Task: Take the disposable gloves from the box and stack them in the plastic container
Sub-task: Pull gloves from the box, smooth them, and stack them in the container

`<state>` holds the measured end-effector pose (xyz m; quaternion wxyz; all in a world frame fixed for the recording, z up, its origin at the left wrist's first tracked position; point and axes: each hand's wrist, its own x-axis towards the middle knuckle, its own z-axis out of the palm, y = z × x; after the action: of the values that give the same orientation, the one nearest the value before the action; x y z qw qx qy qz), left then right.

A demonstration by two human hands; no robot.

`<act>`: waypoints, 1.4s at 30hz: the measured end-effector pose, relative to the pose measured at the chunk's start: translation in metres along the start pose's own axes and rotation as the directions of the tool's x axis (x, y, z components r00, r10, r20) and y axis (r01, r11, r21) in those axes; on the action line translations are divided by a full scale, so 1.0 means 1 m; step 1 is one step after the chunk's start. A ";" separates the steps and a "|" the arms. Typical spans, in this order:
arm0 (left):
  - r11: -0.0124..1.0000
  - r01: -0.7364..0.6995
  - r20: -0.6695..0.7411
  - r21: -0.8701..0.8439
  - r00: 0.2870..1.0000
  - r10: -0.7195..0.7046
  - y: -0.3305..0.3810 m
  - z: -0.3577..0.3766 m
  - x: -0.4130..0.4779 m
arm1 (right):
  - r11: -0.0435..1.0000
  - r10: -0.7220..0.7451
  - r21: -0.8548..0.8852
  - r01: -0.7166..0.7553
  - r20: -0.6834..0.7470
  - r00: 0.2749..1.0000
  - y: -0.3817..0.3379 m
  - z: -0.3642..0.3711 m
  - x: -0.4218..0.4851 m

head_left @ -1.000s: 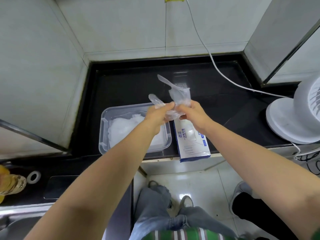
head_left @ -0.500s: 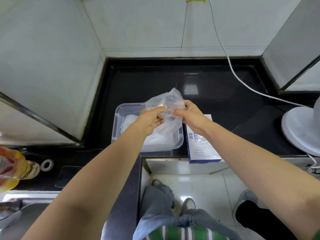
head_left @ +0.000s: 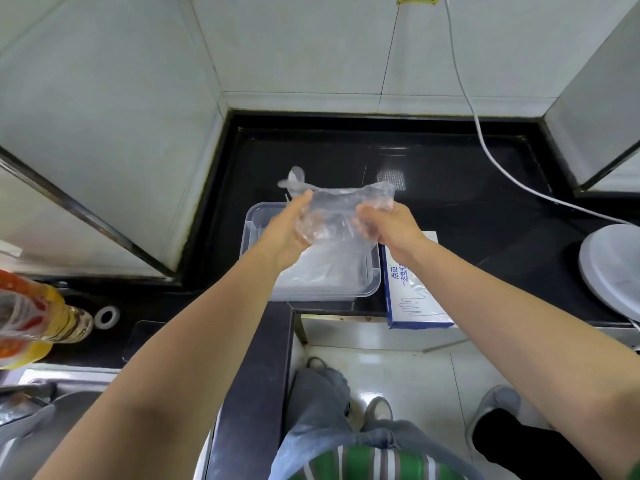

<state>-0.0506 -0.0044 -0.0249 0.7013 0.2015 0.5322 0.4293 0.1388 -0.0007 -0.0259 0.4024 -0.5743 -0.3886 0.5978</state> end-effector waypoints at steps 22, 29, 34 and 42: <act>0.679 -0.189 -0.436 0.710 0.638 0.634 -0.002 -0.029 -0.003 | 0.879 -0.154 -0.472 0.067 -0.148 0.977 0.018 0.027 0.011; -0.025 -0.321 0.247 0.947 0.672 0.698 -0.012 -0.018 -0.014 | 0.734 -0.162 -0.673 0.092 -0.042 0.986 0.042 0.052 0.019; -0.024 -0.033 0.037 0.999 0.984 0.174 -0.049 -0.027 0.010 | 0.648 -0.124 -0.754 0.107 0.033 0.992 0.045 0.055 0.019; -0.017 -0.006 0.006 1.000 1.000 0.027 -0.058 -0.026 0.042 | 0.649 -0.120 -0.727 0.226 0.195 0.973 0.043 0.056 0.013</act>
<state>-0.0489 -0.0067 -0.1008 0.3388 0.6444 0.6821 -0.0689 0.0808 -0.0054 -0.0687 0.1621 -0.6087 -0.6767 0.3813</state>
